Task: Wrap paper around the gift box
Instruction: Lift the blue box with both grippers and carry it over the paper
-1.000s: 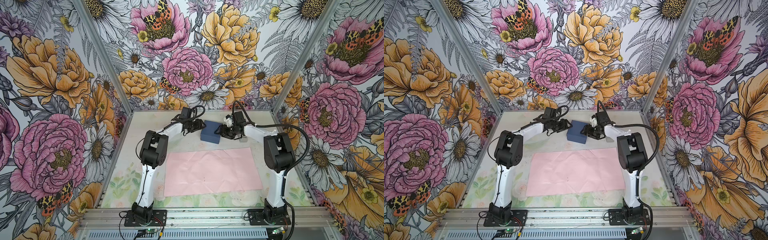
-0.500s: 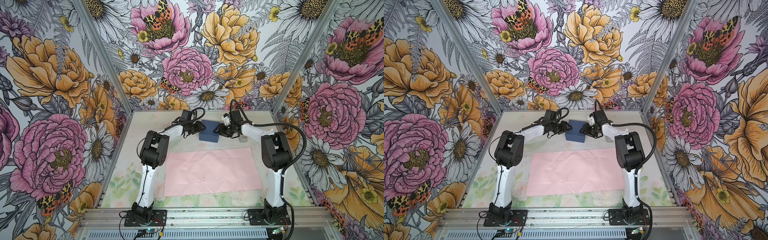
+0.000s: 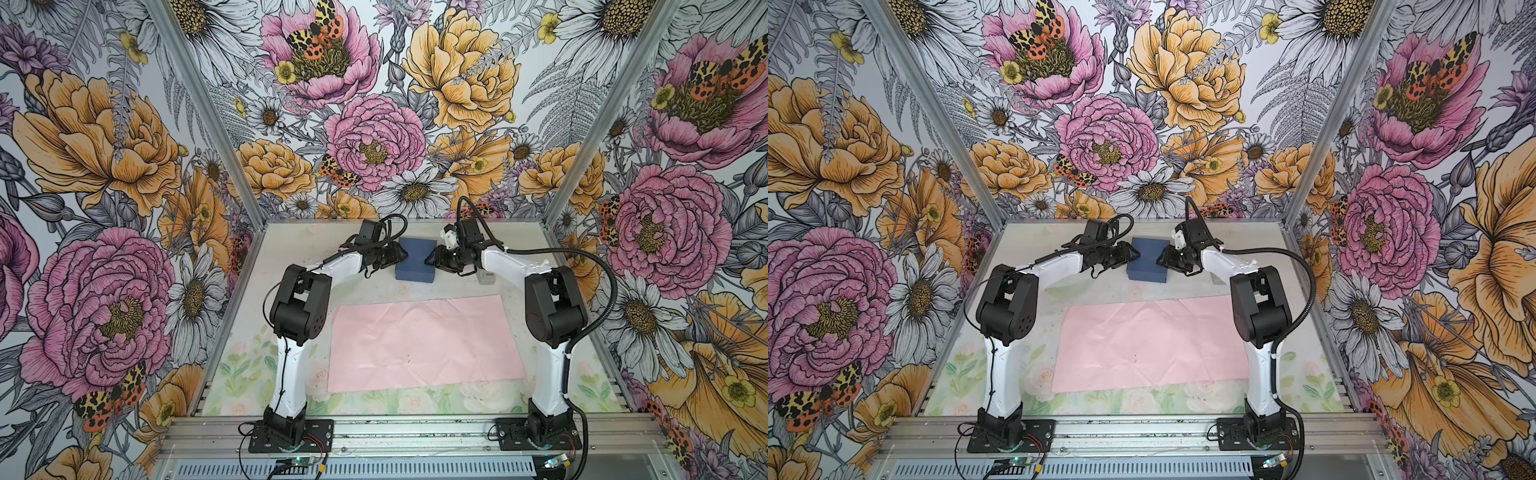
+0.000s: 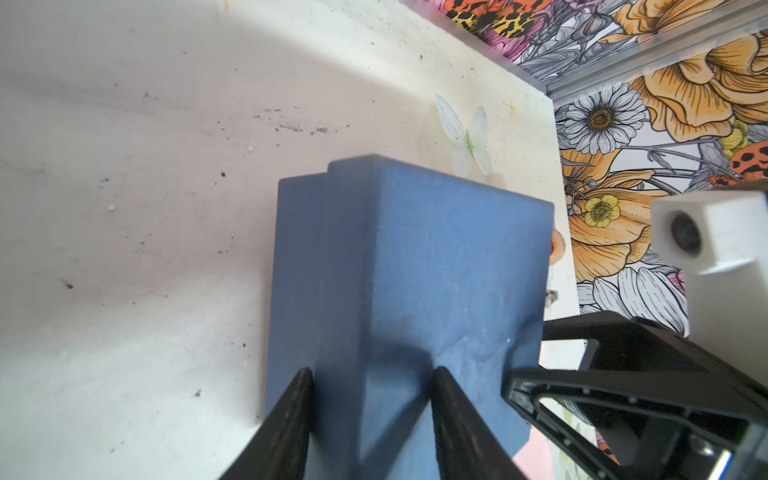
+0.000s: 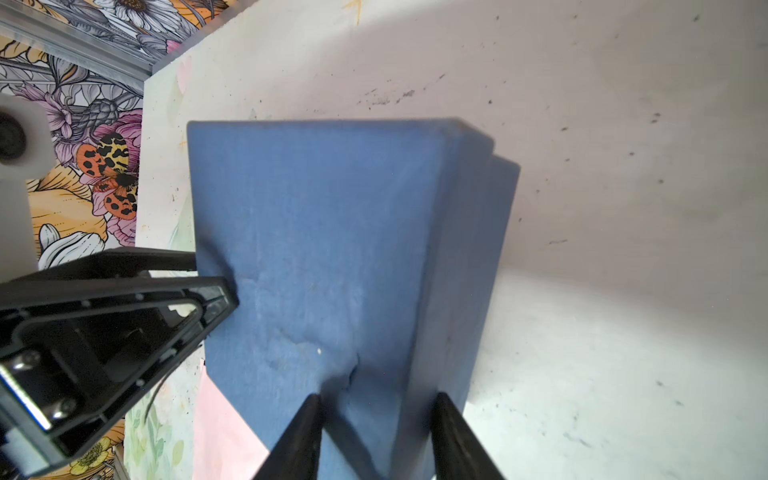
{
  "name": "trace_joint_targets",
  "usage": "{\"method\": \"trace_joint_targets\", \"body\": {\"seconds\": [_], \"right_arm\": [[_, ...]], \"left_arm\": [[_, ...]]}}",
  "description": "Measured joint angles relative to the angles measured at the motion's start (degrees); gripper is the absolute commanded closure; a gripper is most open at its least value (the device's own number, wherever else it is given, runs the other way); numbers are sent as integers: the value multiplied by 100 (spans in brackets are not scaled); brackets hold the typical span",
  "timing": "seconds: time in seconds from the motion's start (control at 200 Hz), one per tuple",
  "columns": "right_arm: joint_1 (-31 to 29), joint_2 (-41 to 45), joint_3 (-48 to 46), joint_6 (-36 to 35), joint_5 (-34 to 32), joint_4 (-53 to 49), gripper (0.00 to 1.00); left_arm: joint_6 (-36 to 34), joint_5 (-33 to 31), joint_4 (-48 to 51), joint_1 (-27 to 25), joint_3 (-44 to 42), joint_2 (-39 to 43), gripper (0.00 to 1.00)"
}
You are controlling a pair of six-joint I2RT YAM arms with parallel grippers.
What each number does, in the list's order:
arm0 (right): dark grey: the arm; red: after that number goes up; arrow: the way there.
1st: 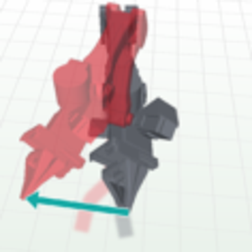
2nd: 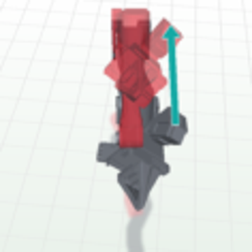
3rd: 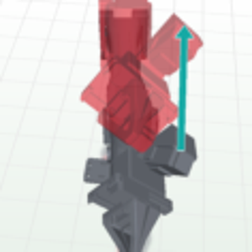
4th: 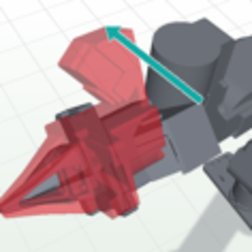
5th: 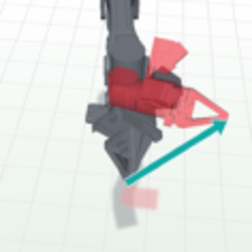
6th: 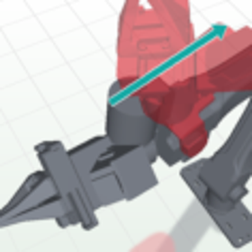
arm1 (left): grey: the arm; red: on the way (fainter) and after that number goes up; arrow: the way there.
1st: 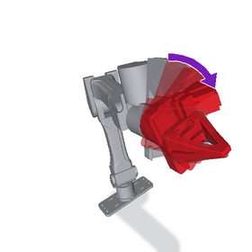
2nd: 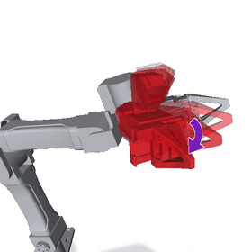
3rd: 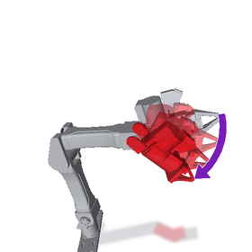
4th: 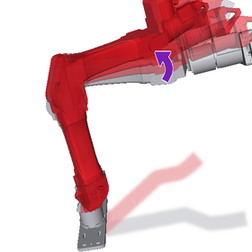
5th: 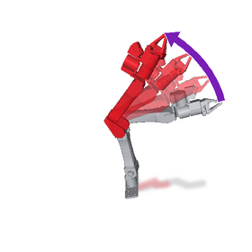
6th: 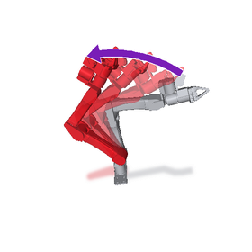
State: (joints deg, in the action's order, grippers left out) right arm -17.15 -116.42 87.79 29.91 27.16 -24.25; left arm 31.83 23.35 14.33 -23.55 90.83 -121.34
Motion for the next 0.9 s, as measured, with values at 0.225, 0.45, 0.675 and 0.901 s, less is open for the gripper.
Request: {"method": "trace_joint_targets", "body": {"seconds": [0.225,0.45,0.675,0.901], "right_arm": [[-28,669,-533,26,-57,-37,57],[-210,1432,-1346,162,-116,-87,57],[-487,2371,-2225,356,-214,-264,57],[-800,3209,-3086,614,-374,-474,57]], "left_arm": [[155,-90,-20,-173,-422,544,54],[455,-284,-24,-409,-1220,1255,54],[820,-525,44,-776,-2127,2162,54],[1193,-800,26,-1281,-2970,2809,54]]}}
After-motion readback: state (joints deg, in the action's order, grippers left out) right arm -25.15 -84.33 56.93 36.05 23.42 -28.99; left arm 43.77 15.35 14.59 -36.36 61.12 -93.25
